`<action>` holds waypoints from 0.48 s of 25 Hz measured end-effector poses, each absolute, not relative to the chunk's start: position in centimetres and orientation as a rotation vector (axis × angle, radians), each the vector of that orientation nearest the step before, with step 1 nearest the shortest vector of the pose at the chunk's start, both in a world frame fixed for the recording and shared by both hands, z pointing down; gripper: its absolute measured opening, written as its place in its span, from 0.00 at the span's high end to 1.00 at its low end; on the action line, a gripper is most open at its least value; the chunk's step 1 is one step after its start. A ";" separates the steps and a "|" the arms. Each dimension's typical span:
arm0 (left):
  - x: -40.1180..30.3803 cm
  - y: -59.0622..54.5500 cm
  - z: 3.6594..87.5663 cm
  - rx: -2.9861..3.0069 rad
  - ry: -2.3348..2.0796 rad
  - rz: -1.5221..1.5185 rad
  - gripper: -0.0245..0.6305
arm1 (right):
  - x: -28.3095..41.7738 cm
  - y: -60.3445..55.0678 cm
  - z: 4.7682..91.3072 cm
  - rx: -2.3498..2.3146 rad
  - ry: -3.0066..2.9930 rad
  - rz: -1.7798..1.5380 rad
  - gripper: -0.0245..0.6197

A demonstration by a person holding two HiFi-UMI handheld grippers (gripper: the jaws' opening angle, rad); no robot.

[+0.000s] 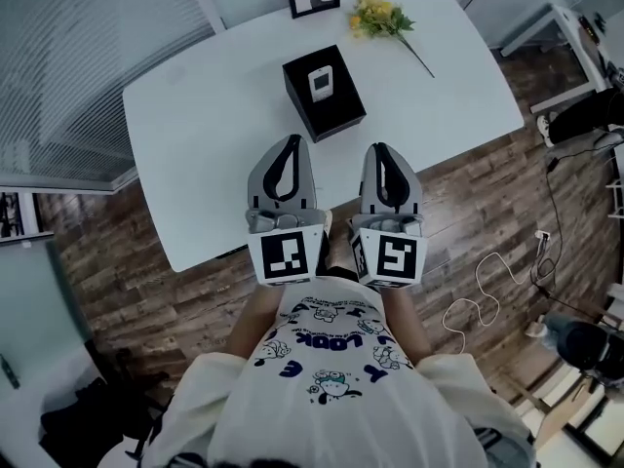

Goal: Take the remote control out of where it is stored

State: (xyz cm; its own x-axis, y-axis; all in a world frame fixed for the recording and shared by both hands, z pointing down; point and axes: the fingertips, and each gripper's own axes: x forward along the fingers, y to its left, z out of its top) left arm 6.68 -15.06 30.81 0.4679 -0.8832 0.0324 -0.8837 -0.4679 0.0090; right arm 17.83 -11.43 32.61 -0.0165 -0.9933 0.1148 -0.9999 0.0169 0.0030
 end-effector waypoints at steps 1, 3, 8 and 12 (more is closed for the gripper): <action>6.7 -15.8 31.0 2.668 -1.606 0.039 0.94 | 17.8 -12.2 32.7 2.135 -2.180 0.121 0.90; 6.8 -17.1 31.3 2.662 -1.601 0.043 0.94 | 17.8 -13.6 33.1 2.121 -2.180 0.127 0.90; 6.7 -19.7 32.4 2.638 -1.612 0.060 0.94 | 17.7 -16.3 34.2 2.086 -2.185 0.152 0.90; 6.7 -20.8 33.1 2.609 -1.611 0.067 0.94 | 17.8 -17.6 35.0 2.072 -2.177 0.187 0.90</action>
